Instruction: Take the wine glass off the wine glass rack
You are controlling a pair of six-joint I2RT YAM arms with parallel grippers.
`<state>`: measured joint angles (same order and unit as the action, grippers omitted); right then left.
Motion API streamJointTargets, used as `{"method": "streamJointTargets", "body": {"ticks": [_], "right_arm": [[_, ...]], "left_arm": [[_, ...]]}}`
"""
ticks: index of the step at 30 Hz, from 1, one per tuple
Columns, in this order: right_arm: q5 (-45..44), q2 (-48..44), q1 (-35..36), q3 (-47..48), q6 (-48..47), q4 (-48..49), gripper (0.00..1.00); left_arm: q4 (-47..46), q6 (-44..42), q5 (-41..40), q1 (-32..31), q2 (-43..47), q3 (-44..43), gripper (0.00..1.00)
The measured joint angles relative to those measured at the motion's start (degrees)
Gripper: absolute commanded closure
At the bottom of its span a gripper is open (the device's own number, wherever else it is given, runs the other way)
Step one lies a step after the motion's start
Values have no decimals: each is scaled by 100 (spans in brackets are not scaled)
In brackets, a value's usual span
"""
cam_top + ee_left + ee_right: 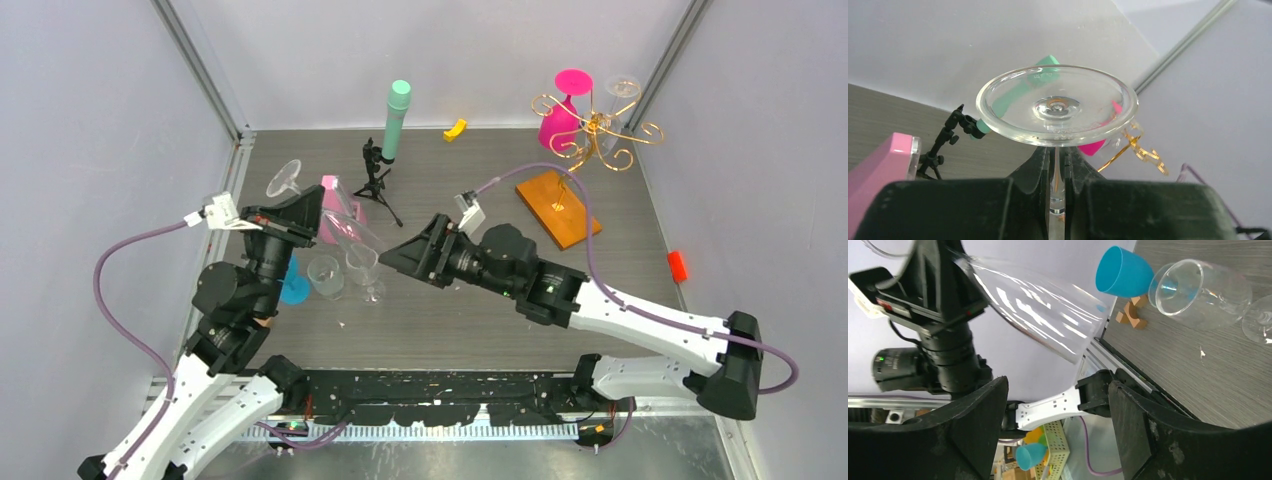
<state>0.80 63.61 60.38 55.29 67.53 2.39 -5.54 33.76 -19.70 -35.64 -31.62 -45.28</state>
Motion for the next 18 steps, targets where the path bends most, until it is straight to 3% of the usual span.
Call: {"method": "streamJointTargets", "body": {"ticks": [4, 11, 18], "right_arm": [[-173, 262, 229, -11, -155, 341, 25], [-249, 313, 251, -269, -212, 1670, 49], [-55, 584, 251, -271, -105, 2391, 61]], "left_arm": [[133, 667, -450, 2, 162, -72, 100], [361, 1429, -697, 2, 376, -83, 100], [378, 1786, -837, 17, 426, -98, 100]]}}
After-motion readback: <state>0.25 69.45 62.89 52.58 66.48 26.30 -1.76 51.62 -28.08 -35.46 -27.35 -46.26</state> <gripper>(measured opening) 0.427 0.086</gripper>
